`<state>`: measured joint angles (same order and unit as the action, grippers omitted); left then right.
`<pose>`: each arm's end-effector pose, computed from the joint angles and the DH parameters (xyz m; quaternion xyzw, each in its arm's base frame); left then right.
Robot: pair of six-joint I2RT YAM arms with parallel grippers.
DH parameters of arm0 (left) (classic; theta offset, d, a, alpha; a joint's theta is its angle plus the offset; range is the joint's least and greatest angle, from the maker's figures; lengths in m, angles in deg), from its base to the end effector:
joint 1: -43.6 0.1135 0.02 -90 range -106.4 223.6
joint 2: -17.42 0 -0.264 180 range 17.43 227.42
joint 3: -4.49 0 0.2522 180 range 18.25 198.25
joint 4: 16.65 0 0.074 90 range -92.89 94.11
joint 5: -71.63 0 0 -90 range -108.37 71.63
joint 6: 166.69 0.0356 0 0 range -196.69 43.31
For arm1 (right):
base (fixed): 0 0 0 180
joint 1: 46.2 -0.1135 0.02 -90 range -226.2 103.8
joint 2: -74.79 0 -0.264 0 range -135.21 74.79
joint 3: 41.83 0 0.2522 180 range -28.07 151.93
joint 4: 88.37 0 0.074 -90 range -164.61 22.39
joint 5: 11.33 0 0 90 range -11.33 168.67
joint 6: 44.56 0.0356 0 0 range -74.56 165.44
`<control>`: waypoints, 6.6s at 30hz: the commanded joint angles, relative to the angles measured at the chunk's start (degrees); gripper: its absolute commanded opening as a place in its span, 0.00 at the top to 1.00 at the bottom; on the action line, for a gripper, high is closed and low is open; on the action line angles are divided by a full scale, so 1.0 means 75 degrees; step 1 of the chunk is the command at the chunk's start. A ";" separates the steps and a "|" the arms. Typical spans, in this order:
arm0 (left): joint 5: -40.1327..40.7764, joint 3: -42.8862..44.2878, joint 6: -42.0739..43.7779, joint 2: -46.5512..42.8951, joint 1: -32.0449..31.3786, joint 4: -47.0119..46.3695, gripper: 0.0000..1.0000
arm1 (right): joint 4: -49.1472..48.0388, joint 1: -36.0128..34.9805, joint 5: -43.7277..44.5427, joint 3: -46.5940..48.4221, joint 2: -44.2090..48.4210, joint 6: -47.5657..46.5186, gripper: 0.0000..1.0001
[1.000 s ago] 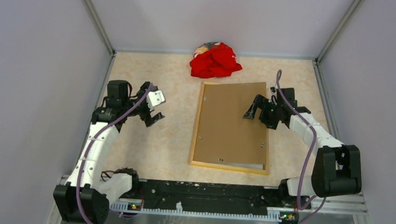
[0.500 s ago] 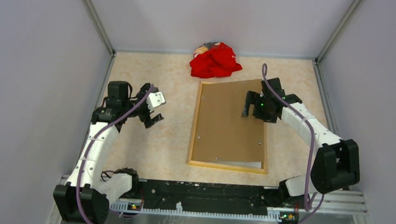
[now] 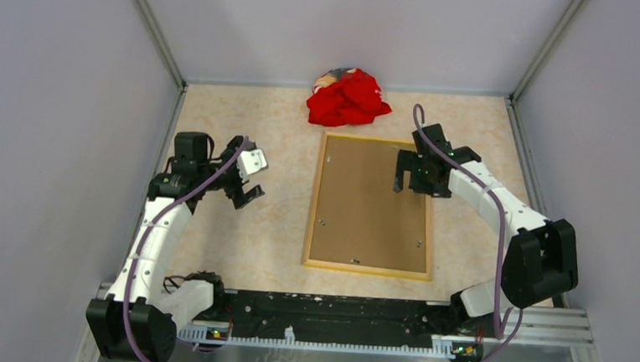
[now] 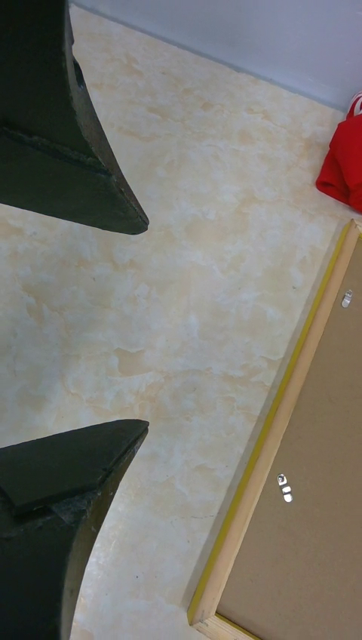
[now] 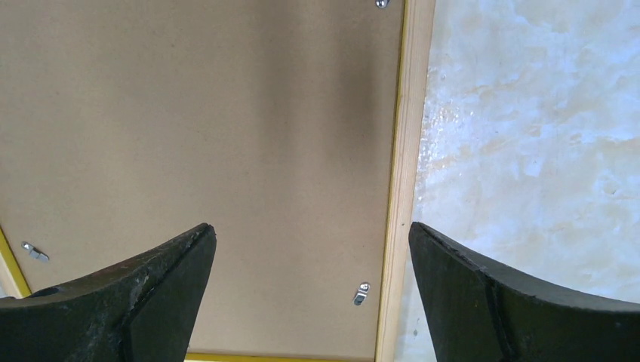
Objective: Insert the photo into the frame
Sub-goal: Place the photo frame item in the photo frame, then install the photo frame at the center of the board.
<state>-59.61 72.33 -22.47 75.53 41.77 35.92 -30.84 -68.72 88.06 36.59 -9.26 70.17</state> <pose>0.2021 -0.0299 0.3118 0.5274 0.6910 -0.1243 0.4784 0.2728 0.1068 0.2540 0.0377 0.9689 0.0198 0.2438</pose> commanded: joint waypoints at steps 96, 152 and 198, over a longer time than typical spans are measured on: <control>-0.1324 0.1273 -0.5137 0.6865 -0.2089 -0.1877 0.70 | -0.8330 -0.3120 -0.3275 -0.2478 -0.1912 0.1905 0.73; -0.1264 0.1273 -0.5049 0.6716 -0.2088 -0.1660 0.71 | -0.9175 -0.3388 -0.3367 -0.3085 -0.2213 0.2302 0.81; -0.1281 0.1273 -0.4927 0.6685 -0.2089 -0.1511 0.71 | -0.9421 -0.2906 -0.3547 -0.3301 -0.1922 0.2594 0.83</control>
<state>-70.40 81.95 -60.94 127.40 26.56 23.24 -99.21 -90.56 61.54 12.40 -21.39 90.12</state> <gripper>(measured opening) 0.295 0.167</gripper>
